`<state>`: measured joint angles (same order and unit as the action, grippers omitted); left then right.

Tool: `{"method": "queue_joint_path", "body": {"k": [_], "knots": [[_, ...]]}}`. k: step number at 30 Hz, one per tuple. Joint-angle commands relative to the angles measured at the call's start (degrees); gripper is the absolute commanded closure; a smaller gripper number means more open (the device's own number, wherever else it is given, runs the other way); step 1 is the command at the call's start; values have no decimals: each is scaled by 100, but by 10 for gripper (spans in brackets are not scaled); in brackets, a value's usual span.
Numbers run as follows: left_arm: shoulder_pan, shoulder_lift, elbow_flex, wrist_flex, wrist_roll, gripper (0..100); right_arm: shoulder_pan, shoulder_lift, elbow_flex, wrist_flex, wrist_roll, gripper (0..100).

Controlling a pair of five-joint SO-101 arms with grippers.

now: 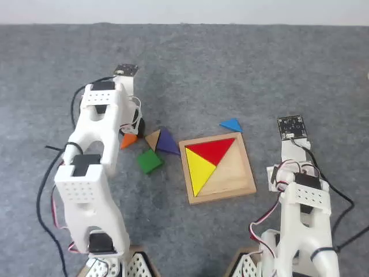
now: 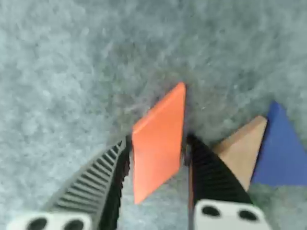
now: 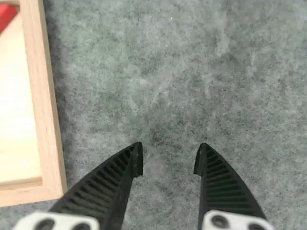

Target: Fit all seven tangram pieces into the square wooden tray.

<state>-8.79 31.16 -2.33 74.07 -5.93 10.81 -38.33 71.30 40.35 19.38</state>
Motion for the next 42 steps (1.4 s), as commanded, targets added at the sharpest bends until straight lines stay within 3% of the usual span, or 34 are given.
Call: {"method": "queue_joint_path", "body": {"k": [1,10,26,31,42], "knots": [[9,167,-198,-35,-123,814,31,-154,-44,-92,18,812],[404,202,-198,413,-651,990,31,-145,-44,-92,18,812],[527,-1345,-400,1187,-519,980,31,-145,-44,-75,18,813],[334,-1336,-400,1081,-571,818,40,-145,-44,-66,18,813],[158,-18,-470,220,-1029,812,31,-136,-44,-66,18,813]]}}
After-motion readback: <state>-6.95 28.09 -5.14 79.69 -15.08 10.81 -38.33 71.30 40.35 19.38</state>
